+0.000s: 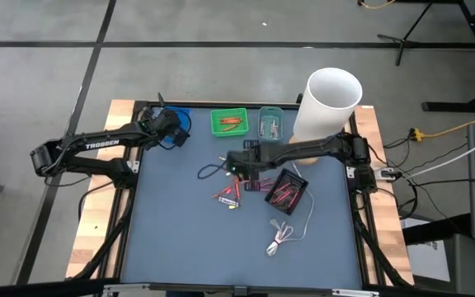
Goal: Sort crayons
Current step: Put the orange crayon into the green bin
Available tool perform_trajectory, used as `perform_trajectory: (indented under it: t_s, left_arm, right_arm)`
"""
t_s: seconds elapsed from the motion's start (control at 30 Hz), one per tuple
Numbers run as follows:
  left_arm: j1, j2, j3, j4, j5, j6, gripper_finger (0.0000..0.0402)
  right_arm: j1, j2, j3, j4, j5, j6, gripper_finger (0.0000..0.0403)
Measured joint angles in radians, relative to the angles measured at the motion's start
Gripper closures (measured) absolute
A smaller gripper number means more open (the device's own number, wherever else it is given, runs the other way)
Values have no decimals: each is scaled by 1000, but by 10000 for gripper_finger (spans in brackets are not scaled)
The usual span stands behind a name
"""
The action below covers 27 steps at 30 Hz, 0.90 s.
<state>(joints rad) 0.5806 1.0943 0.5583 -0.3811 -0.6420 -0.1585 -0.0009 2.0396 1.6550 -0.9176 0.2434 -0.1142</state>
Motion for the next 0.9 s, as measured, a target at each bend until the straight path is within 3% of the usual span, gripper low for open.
perform_trajectory:
  t_s: [0.2,0.9]
  left_arm:
    - [0,0,0,0,13,0,333]
    - [0,0,0,0,13,0,333]
  right_arm:
    - [-73,0,-3,1,-108,-26,221]
    - [-112,1,-243,233,-111,-111,221]
